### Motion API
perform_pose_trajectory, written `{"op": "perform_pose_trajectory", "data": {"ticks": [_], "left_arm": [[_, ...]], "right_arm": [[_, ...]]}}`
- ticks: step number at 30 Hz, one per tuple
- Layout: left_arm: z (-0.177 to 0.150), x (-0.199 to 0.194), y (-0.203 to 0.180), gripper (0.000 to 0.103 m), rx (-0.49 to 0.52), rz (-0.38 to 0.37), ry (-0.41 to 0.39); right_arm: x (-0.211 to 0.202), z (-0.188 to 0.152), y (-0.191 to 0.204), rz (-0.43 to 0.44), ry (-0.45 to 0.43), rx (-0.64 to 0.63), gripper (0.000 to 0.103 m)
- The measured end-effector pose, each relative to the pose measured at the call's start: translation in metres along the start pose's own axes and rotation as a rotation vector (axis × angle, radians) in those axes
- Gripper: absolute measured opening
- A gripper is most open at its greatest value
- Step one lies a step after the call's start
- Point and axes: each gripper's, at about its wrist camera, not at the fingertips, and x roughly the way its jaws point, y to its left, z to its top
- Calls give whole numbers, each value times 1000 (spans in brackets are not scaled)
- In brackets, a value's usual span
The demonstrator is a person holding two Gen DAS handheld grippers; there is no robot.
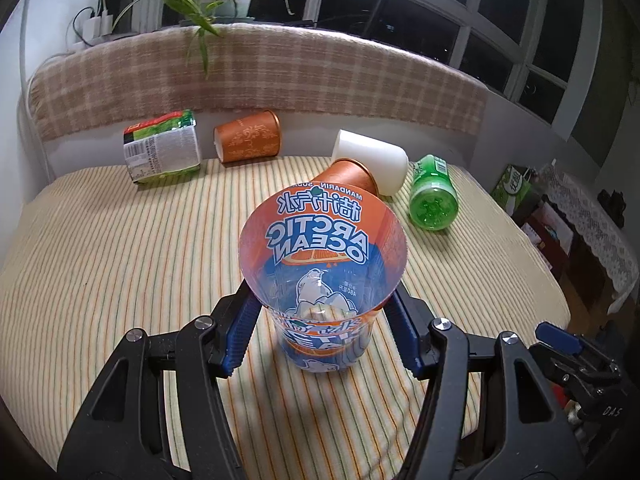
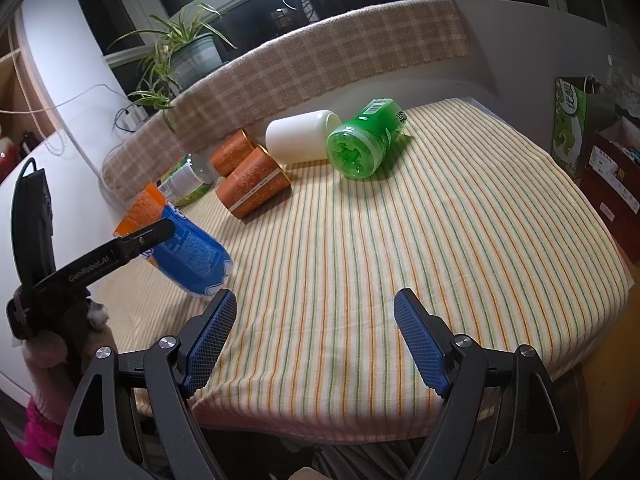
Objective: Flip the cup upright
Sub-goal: 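Rotate the held bottle with the left tool so its cap points down, then lower the bottle with the left tool onto the table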
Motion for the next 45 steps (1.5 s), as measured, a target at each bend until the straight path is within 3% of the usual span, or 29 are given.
{"op": "perform_pose_trajectory", "data": {"ticks": [11, 23, 26, 29, 34, 45], "left_arm": [[-4, 2, -17, 62, 47, -16, 1], [-7, 5, -16, 66, 22, -79, 26], [-8, 6, -15, 68, 12, -92, 34], [-9, 5, -14, 81, 3, -97, 33], [-14, 4, -11, 81, -7, -102, 42], [-34, -19, 5, 81, -41, -101, 39]], "right_arm": [[0, -2, -6, -3, 0, 10, 81], [1, -4, -4, -3, 2, 14, 81], [1, -4, -4, -4, 1, 13, 81], [1, -4, -4, -4, 2, 14, 81], [1, -3, -2, -8, -4, 6, 81], [-12, 24, 22, -29, -124, -77, 81]]}}
